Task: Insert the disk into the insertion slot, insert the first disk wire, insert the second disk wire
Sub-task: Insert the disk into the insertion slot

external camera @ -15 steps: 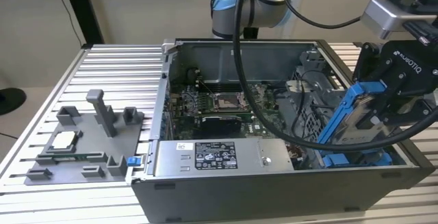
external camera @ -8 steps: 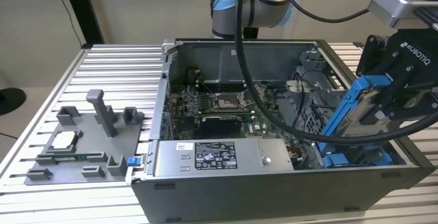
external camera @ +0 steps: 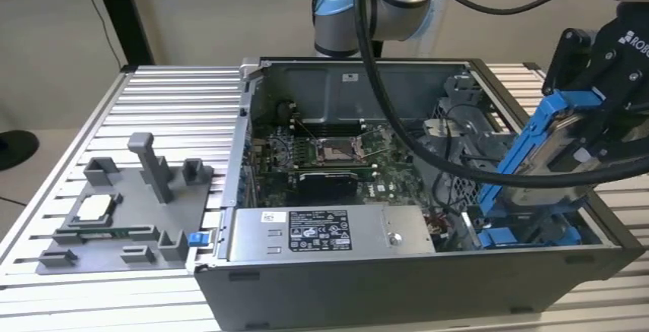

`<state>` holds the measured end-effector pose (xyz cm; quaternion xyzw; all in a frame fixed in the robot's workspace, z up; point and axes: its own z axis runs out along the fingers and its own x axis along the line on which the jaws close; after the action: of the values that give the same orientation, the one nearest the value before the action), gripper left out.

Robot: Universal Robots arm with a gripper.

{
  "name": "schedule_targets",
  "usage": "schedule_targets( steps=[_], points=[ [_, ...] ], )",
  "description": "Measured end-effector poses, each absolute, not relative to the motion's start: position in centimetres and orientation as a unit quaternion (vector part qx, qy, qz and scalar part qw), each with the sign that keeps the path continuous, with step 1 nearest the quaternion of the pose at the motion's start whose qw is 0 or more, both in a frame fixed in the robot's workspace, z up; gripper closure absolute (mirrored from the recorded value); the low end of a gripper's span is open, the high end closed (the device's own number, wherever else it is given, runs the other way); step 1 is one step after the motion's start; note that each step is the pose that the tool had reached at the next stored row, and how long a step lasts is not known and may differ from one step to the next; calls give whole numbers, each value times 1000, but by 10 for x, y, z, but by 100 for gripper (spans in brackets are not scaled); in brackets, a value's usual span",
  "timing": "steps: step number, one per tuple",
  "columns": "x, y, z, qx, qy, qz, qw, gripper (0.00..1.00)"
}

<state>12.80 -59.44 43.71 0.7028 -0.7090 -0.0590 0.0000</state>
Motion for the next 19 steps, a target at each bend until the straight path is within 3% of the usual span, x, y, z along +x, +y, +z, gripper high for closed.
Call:
schedule_targets(
  steps=[8,19],
  points=[
    [128,-597,428,701,-710,-65,5,100],
    [132,-595,409,701,-709,-69,1,100]
  ],
)
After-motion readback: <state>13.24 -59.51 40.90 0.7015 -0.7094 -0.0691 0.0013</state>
